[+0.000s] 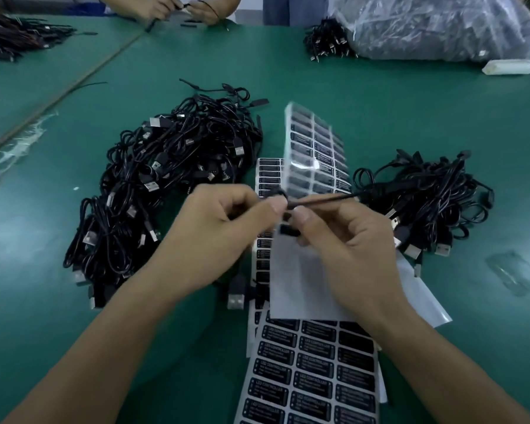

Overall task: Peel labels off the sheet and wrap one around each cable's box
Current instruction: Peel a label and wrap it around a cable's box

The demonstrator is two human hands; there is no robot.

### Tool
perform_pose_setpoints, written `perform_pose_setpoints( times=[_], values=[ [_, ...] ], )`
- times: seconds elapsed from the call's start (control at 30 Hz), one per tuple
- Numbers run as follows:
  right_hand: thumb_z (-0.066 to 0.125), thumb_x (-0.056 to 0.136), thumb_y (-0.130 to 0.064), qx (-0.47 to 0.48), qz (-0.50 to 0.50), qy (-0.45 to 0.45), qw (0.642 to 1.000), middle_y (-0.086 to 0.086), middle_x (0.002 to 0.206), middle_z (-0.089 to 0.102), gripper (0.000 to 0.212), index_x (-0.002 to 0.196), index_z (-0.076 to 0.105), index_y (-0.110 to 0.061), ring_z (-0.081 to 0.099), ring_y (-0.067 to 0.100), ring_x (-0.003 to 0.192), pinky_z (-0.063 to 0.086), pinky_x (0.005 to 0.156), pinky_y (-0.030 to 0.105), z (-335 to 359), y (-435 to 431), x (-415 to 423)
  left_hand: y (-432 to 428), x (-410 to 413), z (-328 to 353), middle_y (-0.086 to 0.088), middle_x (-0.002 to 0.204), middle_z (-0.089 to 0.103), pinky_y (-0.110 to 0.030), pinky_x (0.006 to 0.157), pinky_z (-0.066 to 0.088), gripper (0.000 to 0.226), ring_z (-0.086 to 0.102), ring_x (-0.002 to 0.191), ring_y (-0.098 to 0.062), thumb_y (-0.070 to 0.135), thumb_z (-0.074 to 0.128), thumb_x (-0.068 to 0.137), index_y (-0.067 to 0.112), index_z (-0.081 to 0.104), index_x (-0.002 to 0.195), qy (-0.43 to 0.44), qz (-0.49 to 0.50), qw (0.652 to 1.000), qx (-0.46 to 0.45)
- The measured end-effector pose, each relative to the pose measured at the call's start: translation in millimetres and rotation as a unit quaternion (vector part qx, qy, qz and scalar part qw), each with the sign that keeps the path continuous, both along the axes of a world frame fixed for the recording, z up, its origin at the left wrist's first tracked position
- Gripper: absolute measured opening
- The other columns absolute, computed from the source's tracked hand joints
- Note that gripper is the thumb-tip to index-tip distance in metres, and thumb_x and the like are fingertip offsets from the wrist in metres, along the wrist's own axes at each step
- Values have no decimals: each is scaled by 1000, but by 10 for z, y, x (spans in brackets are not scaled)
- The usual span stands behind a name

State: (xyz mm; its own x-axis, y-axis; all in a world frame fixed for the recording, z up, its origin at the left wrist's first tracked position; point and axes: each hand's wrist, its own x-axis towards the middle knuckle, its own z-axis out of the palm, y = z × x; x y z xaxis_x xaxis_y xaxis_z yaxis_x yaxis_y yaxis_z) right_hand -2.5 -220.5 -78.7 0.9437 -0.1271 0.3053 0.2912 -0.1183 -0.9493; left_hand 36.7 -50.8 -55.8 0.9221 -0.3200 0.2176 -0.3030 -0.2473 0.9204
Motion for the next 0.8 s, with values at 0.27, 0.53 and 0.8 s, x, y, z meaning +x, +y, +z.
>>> perform_pose_setpoints(
  times=[0.27,0.53,0.8],
  values=[
    [71,88,-32,-13,83,36,996,-9,93,75,38,126,65,-25,68,1,86,54,80,18,5,8,-12,43,10,72,-3,49,54,-17,43,33,40,40,42,-9,53,78,76,20,68,55,110,-6,990,-86],
    [62,90,-19,46,21,13,999,-8,82,76,10,94,72,-19,71,5,73,53,62,15,126,-35,-3,-83,-56,8,-4,55,64,-17,46,39,55,52,46,-8,57,51,88,11,75,69,83,-28,995,-46],
    [54,97,-32,-141,-217,-47,965,-15,77,72,25,95,70,-52,65,12,57,55,46,32,463,-496,23,-101,-63,-113,31,127,50,-29,73,42,78,52,95,3,93,35,70,45,57,127,-98,85,916,379]
  ],
)
